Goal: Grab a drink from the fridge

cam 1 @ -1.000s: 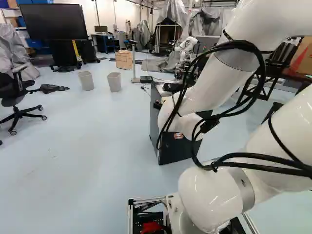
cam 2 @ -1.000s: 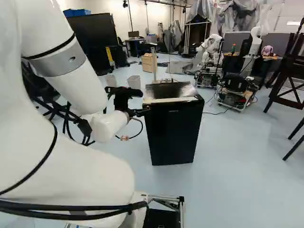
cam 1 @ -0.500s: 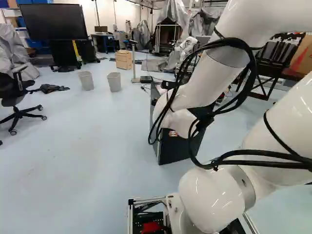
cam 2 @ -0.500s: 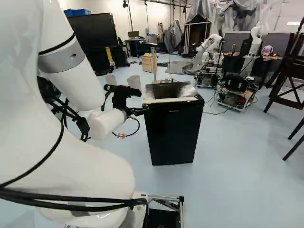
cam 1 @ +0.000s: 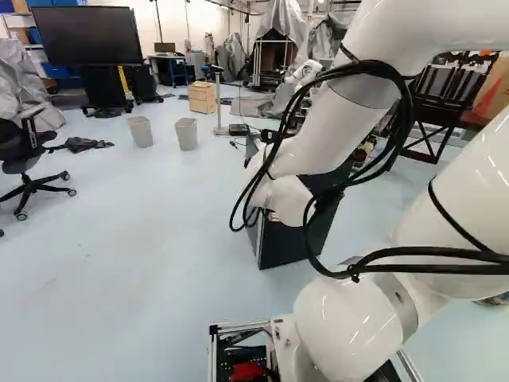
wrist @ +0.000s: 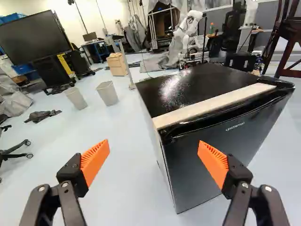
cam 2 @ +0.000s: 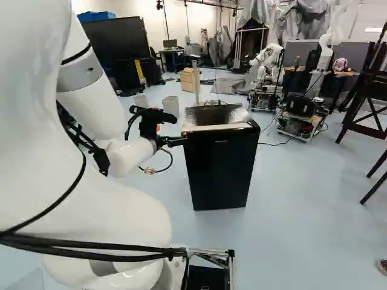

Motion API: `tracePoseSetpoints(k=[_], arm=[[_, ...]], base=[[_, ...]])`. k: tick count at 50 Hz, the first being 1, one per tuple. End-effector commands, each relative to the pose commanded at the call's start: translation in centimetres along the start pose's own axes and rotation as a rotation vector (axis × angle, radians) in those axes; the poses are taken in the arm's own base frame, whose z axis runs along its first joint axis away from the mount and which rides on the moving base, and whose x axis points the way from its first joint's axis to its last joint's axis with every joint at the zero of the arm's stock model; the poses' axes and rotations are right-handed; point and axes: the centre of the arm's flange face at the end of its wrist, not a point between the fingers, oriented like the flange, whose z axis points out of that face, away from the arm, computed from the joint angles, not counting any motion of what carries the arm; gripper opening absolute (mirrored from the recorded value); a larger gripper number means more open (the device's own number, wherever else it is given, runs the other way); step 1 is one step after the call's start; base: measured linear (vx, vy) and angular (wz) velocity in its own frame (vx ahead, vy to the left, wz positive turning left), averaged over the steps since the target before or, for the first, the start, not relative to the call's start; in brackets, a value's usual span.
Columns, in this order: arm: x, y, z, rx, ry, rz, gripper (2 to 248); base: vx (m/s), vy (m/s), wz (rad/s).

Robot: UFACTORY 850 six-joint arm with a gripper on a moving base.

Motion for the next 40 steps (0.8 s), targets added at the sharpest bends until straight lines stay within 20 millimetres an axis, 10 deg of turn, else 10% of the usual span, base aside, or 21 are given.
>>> tracePoseSetpoints(k=[40], arm=[[-2.7,-1.9,1.9,-0.127,-0.05,0.036,247]], base=[[0.0,0.0,0.0]])
